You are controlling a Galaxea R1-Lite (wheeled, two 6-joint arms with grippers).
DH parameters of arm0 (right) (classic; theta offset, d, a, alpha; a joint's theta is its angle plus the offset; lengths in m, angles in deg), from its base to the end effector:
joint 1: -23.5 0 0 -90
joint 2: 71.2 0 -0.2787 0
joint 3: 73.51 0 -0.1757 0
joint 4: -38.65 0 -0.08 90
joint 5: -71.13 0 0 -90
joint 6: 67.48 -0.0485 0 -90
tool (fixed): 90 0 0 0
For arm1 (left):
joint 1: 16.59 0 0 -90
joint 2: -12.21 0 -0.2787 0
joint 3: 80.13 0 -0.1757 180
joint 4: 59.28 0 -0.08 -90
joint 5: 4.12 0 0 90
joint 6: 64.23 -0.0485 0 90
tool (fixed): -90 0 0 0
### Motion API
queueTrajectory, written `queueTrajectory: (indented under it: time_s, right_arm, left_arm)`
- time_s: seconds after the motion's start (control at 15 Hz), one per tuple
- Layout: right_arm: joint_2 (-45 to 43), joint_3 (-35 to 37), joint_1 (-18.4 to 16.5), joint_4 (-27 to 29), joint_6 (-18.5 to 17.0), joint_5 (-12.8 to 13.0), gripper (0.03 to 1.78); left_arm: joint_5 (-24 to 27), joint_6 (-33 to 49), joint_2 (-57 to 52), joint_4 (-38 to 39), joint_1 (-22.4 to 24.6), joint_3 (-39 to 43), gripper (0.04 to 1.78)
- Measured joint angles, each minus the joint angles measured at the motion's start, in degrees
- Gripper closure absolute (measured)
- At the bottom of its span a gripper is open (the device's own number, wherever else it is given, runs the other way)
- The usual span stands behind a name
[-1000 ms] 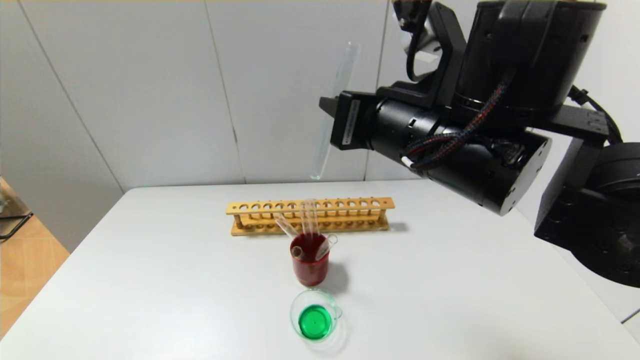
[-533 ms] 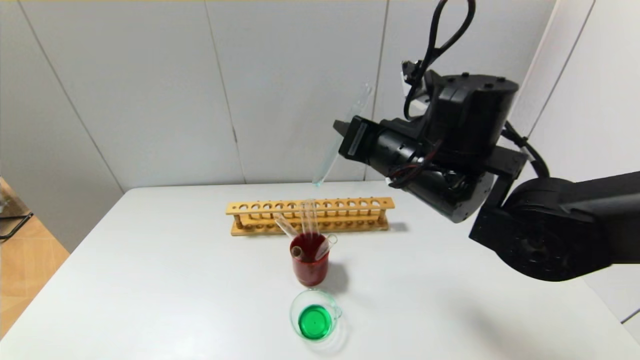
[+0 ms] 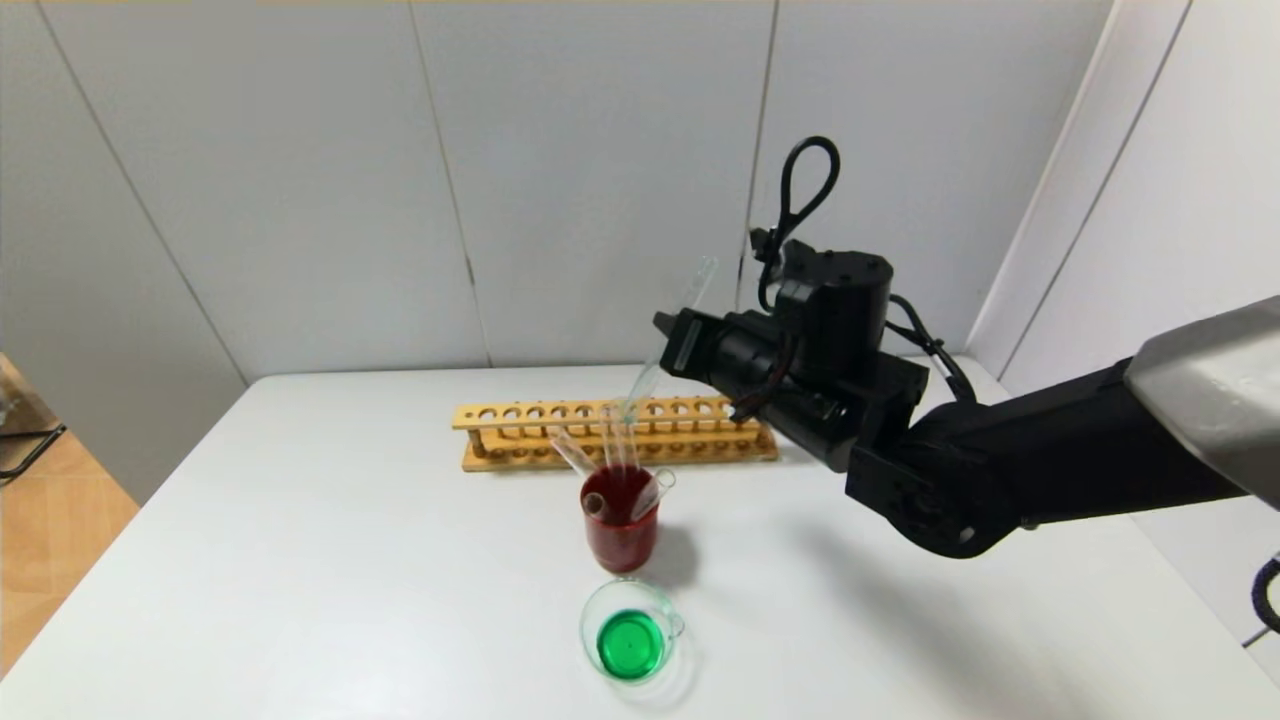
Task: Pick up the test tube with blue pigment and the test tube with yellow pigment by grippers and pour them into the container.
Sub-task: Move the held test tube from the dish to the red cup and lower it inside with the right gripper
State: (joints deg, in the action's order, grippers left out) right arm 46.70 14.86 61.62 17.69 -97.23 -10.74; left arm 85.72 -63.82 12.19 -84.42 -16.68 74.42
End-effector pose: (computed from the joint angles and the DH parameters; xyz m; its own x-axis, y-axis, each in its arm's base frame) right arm 0.3311 0.2511 0.1567 0.8628 0.4972 -0.0916 -0.3983 0.7800 0.4827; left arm 0.0084 0.0001 0.0762 1.0000 0.0012 0.0058 -0.0012 1.0000 -0.0072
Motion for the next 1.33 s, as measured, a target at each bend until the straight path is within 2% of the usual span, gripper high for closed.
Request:
queueTrajectory:
  time_s: [0.13, 0.4, 0.6, 0.73, 0.93, 1.33]
  right_arm:
    - [0.40, 1.39, -0.34, -0.17, -0.37, -0.15, 1.49]
    - [0.77, 5.19, -0.23, -4.69, -0.43, -1.27, 1.49]
    - [0.85, 7.40, -0.15, -4.99, -0.50, -1.52, 1.49]
    - [0.51, 9.57, 0.16, -5.00, -0.59, -2.79, 1.49]
    - [-0.09, 11.56, 1.87, -5.44, -3.40, -3.43, 1.49]
    - [-0.12, 12.11, 2.34, -5.44, -4.61, -3.45, 1.49]
  left_arm:
    - [0.00, 0.00, 0.00, 0.00, 0.00, 0.00, 0.07]
    - [0.02, 0.02, 0.00, 0.02, 0.00, 0.00, 0.07]
    - [0.02, 0.02, 0.00, 0.00, 0.00, 0.00, 0.07]
    - [0.00, -0.01, 0.00, 0.00, 0.00, 0.00, 0.07]
    - [0.00, 0.02, 0.00, 0.00, 0.00, 0.00, 0.07]
    - [0.02, 0.00, 0.00, 0.00, 0.00, 0.00, 0.07]
